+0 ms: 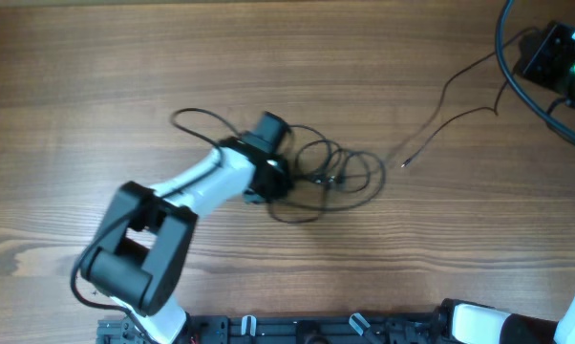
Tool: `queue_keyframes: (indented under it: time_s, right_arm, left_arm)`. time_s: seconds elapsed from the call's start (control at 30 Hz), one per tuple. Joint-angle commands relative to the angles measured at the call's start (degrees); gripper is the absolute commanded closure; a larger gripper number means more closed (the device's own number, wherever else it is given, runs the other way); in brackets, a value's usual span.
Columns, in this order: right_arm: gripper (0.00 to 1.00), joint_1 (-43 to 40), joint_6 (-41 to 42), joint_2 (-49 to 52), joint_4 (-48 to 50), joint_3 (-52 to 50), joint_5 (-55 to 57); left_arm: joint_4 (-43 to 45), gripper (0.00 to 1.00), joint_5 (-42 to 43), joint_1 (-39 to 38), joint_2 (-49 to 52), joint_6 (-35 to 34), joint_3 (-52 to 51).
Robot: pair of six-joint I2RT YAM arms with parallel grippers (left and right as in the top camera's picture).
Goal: Untangle cables
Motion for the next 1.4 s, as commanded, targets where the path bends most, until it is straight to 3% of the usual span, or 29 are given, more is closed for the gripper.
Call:
queue_keyframes:
  time_s: [0.0, 0.23, 0.4, 0.57, 0.63, 0.73, 0.87, 0.9, 0.93, 0.97, 1.07, 1.17, 1.27, 1.3, 1.37]
  right_arm:
    - [0.96, 0.20, 2.27, 0.35, -1.01, -0.07, 8.61]
    - [0.96, -0.85, 10.80, 0.35, -0.74, -0.07, 32.54]
    - [0.96, -10.67, 13.68, 1.92, 3.10, -0.07, 35.08]
    - [0.96, -17.14, 15.02, 7.91, 1.07, -0.07, 24.94]
    - [0.96, -16.98, 8.81, 10.91, 0.11, -0.07, 16.48]
    - [0.95, -16.98, 1.31, 14.38, -3.72, -0.07, 5.14]
    - [0.93, -16.94, -1.90, 17.97, -10.56, -0.11, 3.10]
    - [0.82, -16.92, -1.88, 18.73, -11.52, -0.11, 2.32]
    - [0.46, -16.87, -2.47, 19.47, -12.41, -0.11, 0.39]
    - [0.25, -16.83, -5.55, 19.69, -13.14, -0.11, -3.43]
    - [0.21, -16.83, -7.65, 19.65, -15.65, -0.11, -6.86]
    - [0.21, -15.50, -12.68, 18.32, -17.46, -0.09, -12.09]
    - [0.21, -8.92, -16.44, 14.43, -18.27, -0.11, -12.63]
    - [0.21, -3.48, -16.20, 13.33, -19.58, -0.11, -8.28]
    - [0.22, 2.54, -15.72, 13.33, -20.46, -0.11, -5.90]
  left_arm:
    - [-2.93, 0.82, -6.47, 9.60, 2.69, 4.50, -2.32]
    - [-5.68, 0.82, -7.93, 21.07, 2.69, 5.99, -2.32]
    - [-6.38, 0.82, -9.57, 22.05, 2.69, 5.97, -2.32]
    - [-7.21, 0.81, -6.64, 21.88, 2.69, 5.97, -2.32]
    - [-6.97, 0.81, -2.75, 21.88, 2.69, 5.97, -2.32]
    - [-5.14, 0.82, 6.38, 21.88, 2.69, 8.83, -2.32]
    - [0.02, 0.82, 20.87, 21.57, 2.69, 13.55, -2.32]
    - [1.84, 0.82, 24.02, 21.16, 2.69, 13.55, -2.32]
    - [4.11, 0.81, 27.50, 20.41, 2.69, 13.55, -2.32]
    - [5.81, 0.79, 29.42, 19.69, 2.47, 13.55, -2.32]
    - [5.79, 0.67, 29.44, 19.93, -2.34, 15.04, -2.32]
    - [3.15, 0.57, 23.34, 21.42, -14.99, 14.99, -2.32]
    - [-8.57, 0.49, -0.22, 21.42, -25.24, 14.43, -2.32]
    - [-13.46, 0.47, -8.94, 21.42, -25.49, 9.77, -2.34]
    - [-17.18, 0.43, -14.38, 21.42, -24.46, 3.48, -2.49]
